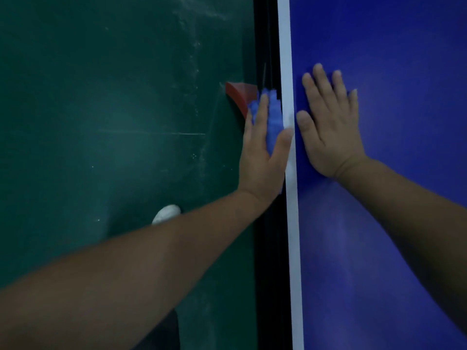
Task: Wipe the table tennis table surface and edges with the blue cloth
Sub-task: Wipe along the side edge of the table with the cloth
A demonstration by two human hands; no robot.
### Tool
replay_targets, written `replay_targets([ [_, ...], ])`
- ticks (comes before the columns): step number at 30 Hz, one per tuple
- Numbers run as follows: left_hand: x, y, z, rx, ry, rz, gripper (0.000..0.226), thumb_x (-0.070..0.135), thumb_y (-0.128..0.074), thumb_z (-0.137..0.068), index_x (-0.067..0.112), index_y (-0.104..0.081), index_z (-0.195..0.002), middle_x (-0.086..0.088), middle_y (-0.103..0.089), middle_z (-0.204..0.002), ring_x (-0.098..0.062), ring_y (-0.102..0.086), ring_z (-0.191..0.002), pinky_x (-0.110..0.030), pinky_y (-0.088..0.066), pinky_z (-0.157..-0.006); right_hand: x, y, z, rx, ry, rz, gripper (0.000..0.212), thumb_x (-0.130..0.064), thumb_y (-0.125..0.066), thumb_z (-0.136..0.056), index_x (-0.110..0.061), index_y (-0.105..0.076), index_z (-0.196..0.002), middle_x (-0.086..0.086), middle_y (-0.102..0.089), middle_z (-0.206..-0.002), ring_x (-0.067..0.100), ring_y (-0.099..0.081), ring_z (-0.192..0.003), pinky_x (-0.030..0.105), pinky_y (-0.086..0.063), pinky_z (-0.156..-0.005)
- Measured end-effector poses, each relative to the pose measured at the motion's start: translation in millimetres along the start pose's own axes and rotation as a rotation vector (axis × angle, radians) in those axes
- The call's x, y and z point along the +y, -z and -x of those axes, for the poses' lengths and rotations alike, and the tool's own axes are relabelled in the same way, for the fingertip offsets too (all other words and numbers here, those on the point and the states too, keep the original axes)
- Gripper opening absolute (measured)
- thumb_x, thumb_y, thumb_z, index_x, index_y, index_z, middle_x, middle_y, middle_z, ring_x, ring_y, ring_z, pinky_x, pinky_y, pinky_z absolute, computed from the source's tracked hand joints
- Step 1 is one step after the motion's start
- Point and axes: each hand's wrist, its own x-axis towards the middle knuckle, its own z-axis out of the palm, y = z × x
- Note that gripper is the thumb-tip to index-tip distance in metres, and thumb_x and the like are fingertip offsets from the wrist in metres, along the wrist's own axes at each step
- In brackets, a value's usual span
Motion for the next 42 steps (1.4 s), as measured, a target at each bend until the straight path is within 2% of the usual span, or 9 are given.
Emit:
replay_targets([
  [5, -10, -1, 124, -0.102, 0.100, 0.039, 0.063, 0.054, -0.041, -0.103, 0.059, -0.003, -0.153, 0.028, 0.000, -0.165, -0.002, 0.006, -0.153, -0.040, -0.006, -0.127, 1, 2, 2, 0.021, 0.001, -0.018, 0.062, -0.047, -0.020, -0.105, -0.021, -0.017, -0.161, -0.002, -0.008, -0.169, 0.026, 0.000, -0.156, 0.057, 0.000, -0.123],
  [14, 15, 1, -110, 0.074, 0.026, -0.012, 0.069, 0.041, -0.047, -0.099, 0.021, -0.021, -0.160, 0.004, -0.020, -0.167, -0.008, -0.006, -0.154, 0.000, -0.009, -0.109, 2, 1, -1, 0.024, 0.015, -0.027, 0.062, -0.046, -0.024, -0.104, -0.020, -0.019, -0.160, -0.002, -0.008, -0.168, 0.026, 0.000, -0.156, 0.060, -0.003, -0.122],
  [19, -7, 0, 14, -0.022, -0.033, 0.058, 0.064, 0.036, -0.046, -0.106, 0.040, -0.011, -0.159, 0.016, -0.010, -0.168, -0.009, -0.004, -0.155, -0.035, -0.009, -0.126, 0, 3, 1, 0.034, 0.023, -0.019, 0.063, -0.047, -0.022, -0.104, -0.019, -0.020, -0.160, -0.001, -0.010, -0.168, 0.028, -0.003, -0.156, 0.062, -0.005, -0.121],
  [23, -6, -6, 95, -0.039, 0.168, 0.056, 0.063, 0.057, -0.042, -0.102, 0.057, -0.007, -0.154, 0.028, -0.007, -0.165, -0.001, -0.003, -0.153, -0.028, -0.011, -0.123, 1, 0, 1, 0.033, 0.023, -0.018, 0.062, -0.048, -0.022, -0.104, -0.019, -0.021, -0.159, -0.001, -0.010, -0.168, 0.029, -0.003, -0.155, 0.061, -0.004, -0.121],
  [28, 3, -3, -28, 0.024, 0.052, 0.063, 0.064, 0.036, -0.046, -0.104, 0.028, -0.016, -0.160, 0.014, -0.018, -0.166, 0.000, -0.010, -0.152, -0.027, -0.014, -0.124, 0, 1, 0, 0.032, 0.025, -0.020, 0.063, -0.046, -0.025, -0.103, -0.018, -0.021, -0.159, 0.001, -0.011, -0.168, 0.029, -0.004, -0.155, 0.062, -0.004, -0.121],
  [31, 22, 3, -114, 0.110, 0.124, 0.062, 0.068, 0.035, -0.049, -0.101, 0.014, -0.020, -0.159, 0.005, -0.028, -0.162, 0.008, -0.028, -0.139, -0.005, -0.024, -0.110, 0, 1, 1, 0.036, 0.020, -0.026, 0.063, -0.047, -0.024, -0.103, -0.017, -0.022, -0.159, 0.001, -0.012, -0.168, 0.029, -0.004, -0.155, 0.062, -0.004, -0.121],
  [35, 22, 1, -83, 0.066, 0.119, 0.108, 0.058, 0.033, -0.035, -0.103, 0.025, -0.022, -0.158, 0.004, -0.021, -0.166, -0.005, -0.018, -0.152, -0.038, -0.017, -0.126, -1, 1, 1, 0.039, 0.015, -0.028, 0.064, -0.047, -0.024, -0.103, -0.017, -0.023, -0.159, 0.001, -0.013, -0.168, 0.028, -0.004, -0.155, 0.061, -0.004, -0.121],
  [38, 9, 3, 18, -0.045, 0.100, 0.080, 0.055, 0.038, -0.034, -0.104, 0.046, -0.009, -0.152, 0.022, -0.004, -0.167, -0.004, -0.001, -0.154, -0.043, -0.007, -0.127, -2, 2, 0, 0.038, 0.011, -0.041, 0.064, -0.047, -0.025, -0.103, -0.017, -0.024, -0.159, 0.001, -0.014, -0.168, 0.028, -0.005, -0.155, 0.061, -0.004, -0.122],
  [42, 13, 2, 58, -0.070, 0.119, -0.019, 0.059, 0.032, -0.037, -0.106, 0.035, -0.002, -0.153, 0.017, 0.001, -0.167, -0.006, 0.005, -0.154, -0.044, -0.005, -0.127, -1, 2, 2, 0.038, 0.012, -0.038, 0.063, -0.046, -0.025, -0.103, -0.016, -0.025, -0.158, 0.002, -0.014, -0.168, 0.028, -0.005, -0.155, 0.061, -0.005, -0.121],
])
